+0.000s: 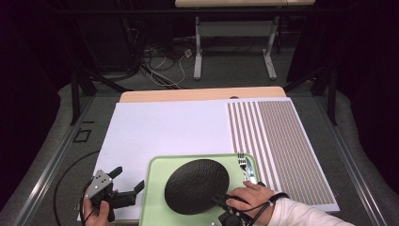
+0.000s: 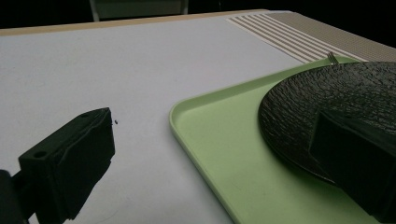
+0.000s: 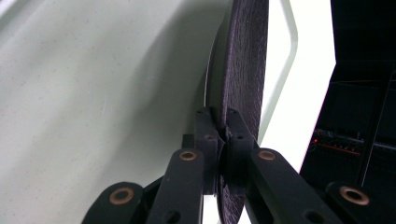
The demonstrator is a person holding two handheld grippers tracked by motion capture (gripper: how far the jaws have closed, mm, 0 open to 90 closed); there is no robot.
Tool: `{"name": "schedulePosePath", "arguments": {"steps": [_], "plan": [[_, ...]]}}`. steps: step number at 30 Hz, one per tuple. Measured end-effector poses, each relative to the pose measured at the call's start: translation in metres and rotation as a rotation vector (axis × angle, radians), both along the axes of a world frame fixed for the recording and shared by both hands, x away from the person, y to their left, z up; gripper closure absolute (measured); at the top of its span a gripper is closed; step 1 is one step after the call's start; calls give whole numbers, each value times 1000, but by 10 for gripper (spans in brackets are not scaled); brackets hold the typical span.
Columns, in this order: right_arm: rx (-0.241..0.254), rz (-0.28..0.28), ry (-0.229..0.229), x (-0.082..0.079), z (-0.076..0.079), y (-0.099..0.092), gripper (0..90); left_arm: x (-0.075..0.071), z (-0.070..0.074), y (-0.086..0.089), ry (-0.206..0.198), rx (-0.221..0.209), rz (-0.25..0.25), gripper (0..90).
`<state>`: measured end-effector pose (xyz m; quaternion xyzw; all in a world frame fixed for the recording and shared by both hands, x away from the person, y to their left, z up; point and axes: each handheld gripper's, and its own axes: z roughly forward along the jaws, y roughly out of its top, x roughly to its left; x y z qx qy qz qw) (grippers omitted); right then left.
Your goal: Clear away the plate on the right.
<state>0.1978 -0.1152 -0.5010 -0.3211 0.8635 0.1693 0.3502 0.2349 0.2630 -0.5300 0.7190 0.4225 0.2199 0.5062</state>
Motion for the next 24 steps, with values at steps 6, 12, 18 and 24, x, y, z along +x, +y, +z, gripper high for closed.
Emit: {"name": "schedulePosePath", "arguments": {"steps": [6,12,18,24], "plan": [[0,5,-8,1,-2,-5,868,0,0,1,-4,-2,4,4],[-14,1,23,1,-8,-8,838,0,0,0,-1,-5,3,4],[-26,2,44,2,-11,-11,820,0,0,0,1,-5,5,4],[-36,4,75,3,-16,-13,794,1,0,-1,-1,2,3,4]]}}
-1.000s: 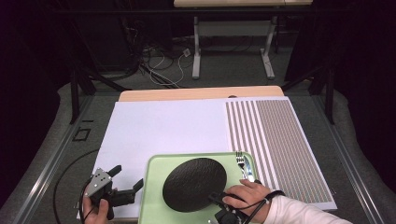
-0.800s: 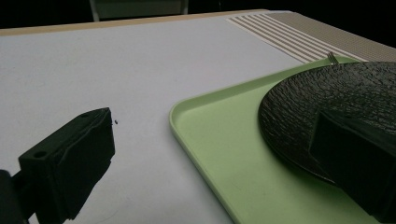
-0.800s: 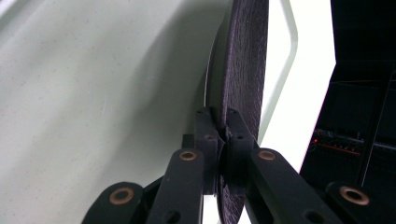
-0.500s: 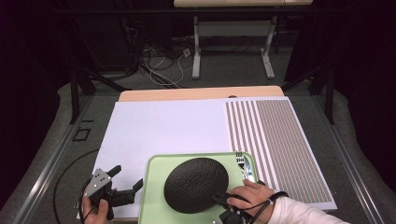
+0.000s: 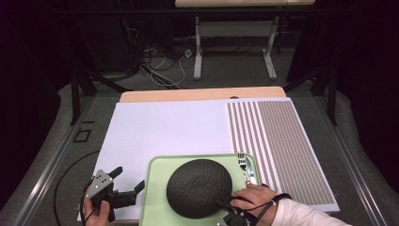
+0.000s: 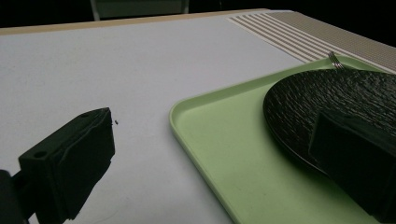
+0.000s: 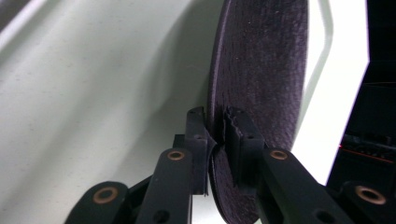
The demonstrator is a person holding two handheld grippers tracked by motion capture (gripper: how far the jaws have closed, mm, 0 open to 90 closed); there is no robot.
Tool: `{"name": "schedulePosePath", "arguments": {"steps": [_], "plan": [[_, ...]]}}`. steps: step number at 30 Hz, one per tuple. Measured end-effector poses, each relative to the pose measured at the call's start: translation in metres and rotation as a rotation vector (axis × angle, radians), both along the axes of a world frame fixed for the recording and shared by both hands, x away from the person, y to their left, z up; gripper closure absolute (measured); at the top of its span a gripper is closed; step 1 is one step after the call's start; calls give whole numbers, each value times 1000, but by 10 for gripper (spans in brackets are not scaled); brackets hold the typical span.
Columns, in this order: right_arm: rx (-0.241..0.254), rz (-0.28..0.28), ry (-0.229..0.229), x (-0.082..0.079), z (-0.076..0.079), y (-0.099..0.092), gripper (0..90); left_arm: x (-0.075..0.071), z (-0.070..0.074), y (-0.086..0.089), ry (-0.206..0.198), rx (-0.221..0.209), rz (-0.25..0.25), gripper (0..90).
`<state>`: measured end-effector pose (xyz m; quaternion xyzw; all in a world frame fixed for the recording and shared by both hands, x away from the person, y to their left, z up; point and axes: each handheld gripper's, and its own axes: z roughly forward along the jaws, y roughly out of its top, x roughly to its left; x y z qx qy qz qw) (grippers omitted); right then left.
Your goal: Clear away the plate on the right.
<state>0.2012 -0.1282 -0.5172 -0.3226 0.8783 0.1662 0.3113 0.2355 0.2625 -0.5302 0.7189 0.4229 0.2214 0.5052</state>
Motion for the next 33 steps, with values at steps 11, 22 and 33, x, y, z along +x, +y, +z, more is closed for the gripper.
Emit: {"name": "schedulePosePath", "arguments": {"steps": [11,22,33], "plan": [[-28,2,28,0,-10,-1,755,0,0,1,-4,7,2,4],[-44,-1,39,-1,-23,-4,721,1,0,-1,1,5,-3,4],[-10,-26,27,-1,-22,-6,604,1,0,-1,0,7,-5,4]]}}
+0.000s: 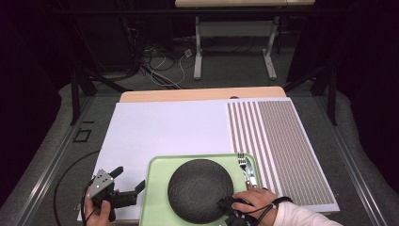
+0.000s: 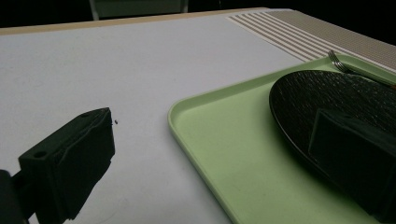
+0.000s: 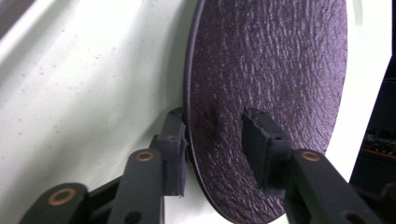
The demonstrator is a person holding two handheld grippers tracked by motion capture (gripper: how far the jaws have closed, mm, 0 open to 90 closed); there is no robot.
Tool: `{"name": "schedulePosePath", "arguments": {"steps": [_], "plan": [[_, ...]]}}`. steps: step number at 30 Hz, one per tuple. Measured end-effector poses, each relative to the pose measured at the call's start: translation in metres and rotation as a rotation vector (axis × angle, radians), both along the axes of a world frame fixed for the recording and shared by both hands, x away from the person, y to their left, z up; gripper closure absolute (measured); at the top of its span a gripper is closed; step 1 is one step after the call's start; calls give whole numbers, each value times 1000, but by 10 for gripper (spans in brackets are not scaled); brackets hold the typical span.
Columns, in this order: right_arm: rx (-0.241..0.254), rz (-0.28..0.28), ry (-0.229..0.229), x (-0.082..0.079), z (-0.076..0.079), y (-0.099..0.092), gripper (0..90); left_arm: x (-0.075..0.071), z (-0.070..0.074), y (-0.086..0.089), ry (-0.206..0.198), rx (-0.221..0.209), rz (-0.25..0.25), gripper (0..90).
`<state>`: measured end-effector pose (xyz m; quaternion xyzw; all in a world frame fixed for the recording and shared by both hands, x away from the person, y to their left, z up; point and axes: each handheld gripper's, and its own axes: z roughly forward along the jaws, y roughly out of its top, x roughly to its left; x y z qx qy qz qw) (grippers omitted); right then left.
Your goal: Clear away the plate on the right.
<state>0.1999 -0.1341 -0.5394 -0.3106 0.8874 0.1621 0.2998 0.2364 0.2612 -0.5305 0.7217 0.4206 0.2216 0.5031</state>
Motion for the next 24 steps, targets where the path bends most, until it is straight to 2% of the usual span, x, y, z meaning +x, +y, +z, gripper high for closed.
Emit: {"name": "schedulePosePath", "arguments": {"steps": [3,5,6,7,16,24], "plan": [[6,2,-4,0,2,-1,572,0,0,0,0,-2,1,4],[59,31,13,2,0,-1,555,0,0,0,0,-3,1,4],[18,0,-11,0,4,-2,551,0,0,0,0,-1,1,4],[17,-3,-9,0,4,-3,547,0,0,-1,2,-6,2,4],[47,-20,-24,-1,9,-9,467,0,0,-1,4,-5,3,4],[71,-100,-27,0,17,-18,394,0,0,-1,3,-4,3,4]]}}
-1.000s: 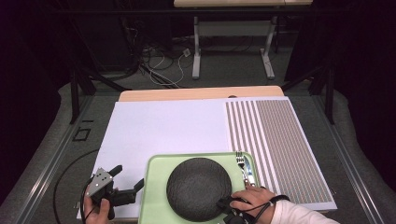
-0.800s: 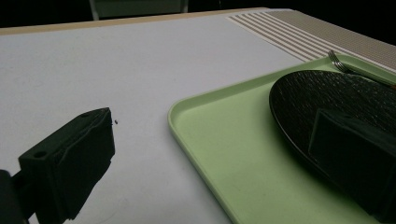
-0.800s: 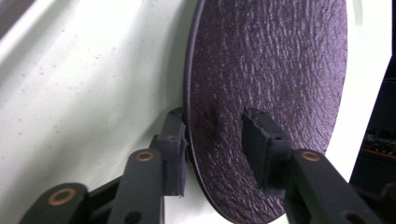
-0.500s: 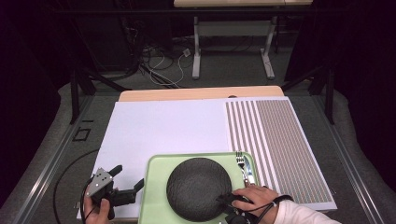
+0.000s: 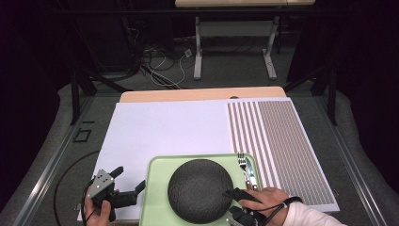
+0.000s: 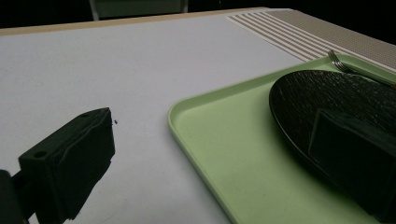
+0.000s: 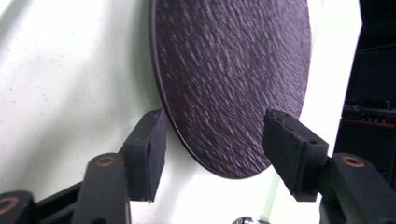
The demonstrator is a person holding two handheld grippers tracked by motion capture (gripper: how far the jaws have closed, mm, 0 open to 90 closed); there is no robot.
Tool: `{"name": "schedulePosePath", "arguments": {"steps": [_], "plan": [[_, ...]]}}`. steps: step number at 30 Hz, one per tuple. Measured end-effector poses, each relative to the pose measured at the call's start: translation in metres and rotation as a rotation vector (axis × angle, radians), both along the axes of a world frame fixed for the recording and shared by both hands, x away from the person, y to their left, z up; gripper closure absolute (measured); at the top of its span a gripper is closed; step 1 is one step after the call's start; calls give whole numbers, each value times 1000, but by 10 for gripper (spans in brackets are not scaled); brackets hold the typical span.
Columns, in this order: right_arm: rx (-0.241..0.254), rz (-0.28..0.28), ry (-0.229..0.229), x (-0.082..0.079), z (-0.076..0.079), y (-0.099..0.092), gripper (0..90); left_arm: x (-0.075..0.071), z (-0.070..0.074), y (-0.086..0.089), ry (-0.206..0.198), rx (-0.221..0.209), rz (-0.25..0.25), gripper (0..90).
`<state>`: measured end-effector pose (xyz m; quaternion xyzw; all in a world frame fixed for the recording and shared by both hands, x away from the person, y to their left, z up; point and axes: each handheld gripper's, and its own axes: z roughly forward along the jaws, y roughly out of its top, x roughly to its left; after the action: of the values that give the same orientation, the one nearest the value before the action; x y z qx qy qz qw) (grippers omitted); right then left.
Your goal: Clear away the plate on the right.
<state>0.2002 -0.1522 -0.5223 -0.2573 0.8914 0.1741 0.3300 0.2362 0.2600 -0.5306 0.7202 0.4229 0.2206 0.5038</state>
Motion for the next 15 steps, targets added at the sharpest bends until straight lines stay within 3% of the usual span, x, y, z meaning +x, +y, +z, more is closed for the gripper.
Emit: {"name": "schedulePosePath", "arguments": {"steps": [11,15], "plan": [[77,-97,-2,0,8,-9,258,0,0,0,-1,4,-1,4],[128,-163,19,3,12,-10,200,0,0,0,1,-2,2,4]]}}
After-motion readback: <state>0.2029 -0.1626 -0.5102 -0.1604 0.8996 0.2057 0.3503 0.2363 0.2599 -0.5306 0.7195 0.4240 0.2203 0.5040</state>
